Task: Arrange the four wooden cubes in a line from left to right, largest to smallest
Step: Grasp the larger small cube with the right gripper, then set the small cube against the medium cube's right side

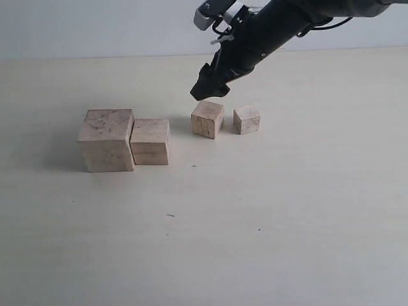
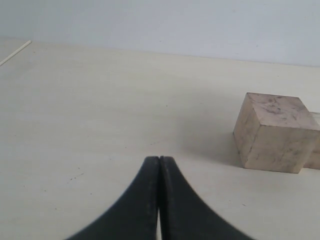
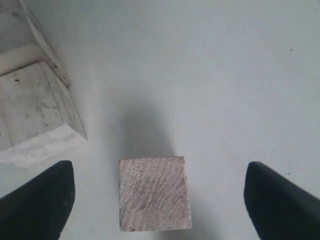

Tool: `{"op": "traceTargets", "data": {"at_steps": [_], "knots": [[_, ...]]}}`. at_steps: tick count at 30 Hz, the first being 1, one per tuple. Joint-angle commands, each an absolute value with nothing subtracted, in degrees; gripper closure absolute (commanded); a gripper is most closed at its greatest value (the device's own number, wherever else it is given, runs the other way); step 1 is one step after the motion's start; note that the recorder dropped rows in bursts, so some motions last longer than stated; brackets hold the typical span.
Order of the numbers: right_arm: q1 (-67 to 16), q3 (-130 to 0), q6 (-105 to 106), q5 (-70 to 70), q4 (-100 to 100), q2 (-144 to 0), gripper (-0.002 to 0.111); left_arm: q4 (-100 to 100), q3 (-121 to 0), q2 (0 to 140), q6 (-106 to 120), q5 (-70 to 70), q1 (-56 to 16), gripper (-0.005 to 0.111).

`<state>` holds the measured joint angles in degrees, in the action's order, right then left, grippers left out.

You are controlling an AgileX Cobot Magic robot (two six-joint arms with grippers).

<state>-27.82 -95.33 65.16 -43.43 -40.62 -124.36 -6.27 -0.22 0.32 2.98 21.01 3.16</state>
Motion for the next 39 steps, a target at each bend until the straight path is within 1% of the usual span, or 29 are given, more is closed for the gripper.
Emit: {"op": "traceTargets", "data": {"at_steps": [1,8,10,12,13,15,21,24,29,35,39], "knots": [[-27.5,-95.2,66.4,-43.4,-41.5,-127.1,0.022,-6.2,0.0,0.0,2.7,20.3,2.8,0.107],[-27.5,-95.2,66.4,-43.2,-41.4,-130.7,0.023,-6.2,0.0,0.0,2.7,20.3,2.8,0.107],[-27.5,-95.2,66.4,-43.3,-41.5,-131.3,0.026,-6.2,0.0,0.0,2.7,20.3,2.8,0.107],[-27.5,-95.2,66.4,-43.3,-41.5,-131.8,0.033,-6.2,0.0,0.0,2.7,20.3,2.8,0.107],[-27.5,-95.2,66.4,-43.5,-41.5,-131.9,0.037,-6.2,0.0,0.0,2.7,20.3,2.8,0.107],[-27.5,-95.2,66.4,-43.8,-41.5,-131.9,0.052,-6.2,0.0,0.0,2.7,20.3,2.8,0.107],[-27.5,-95.2,66.4,-49.9,-41.6,-131.9,0.108,-6.2,0.0,0.0,2.7,20.3,2.8,0.107],[-27.5,-95.2,66.8,-53.0,-41.6,-131.3,0.108,-6.2,0.0,0.0,2.7,20.3,2.8,0.107],[-27.5,-95.2,84.3,-62.8,-42.7,-130.0,0.108,-6.2,0.0,0.0,2.7,20.3,2.8,0.107],[-27.5,-95.2,87.4,-63.2,-43.8,-130.7,0.108,-6.2,0.0,0.0,2.7,20.3,2.8,0.107],[-27.5,-95.2,87.6,-60.8,-44.5,-132.0,0.108,-6.2,0.0,0.0,2.7,20.3,2.8,0.107]]}}
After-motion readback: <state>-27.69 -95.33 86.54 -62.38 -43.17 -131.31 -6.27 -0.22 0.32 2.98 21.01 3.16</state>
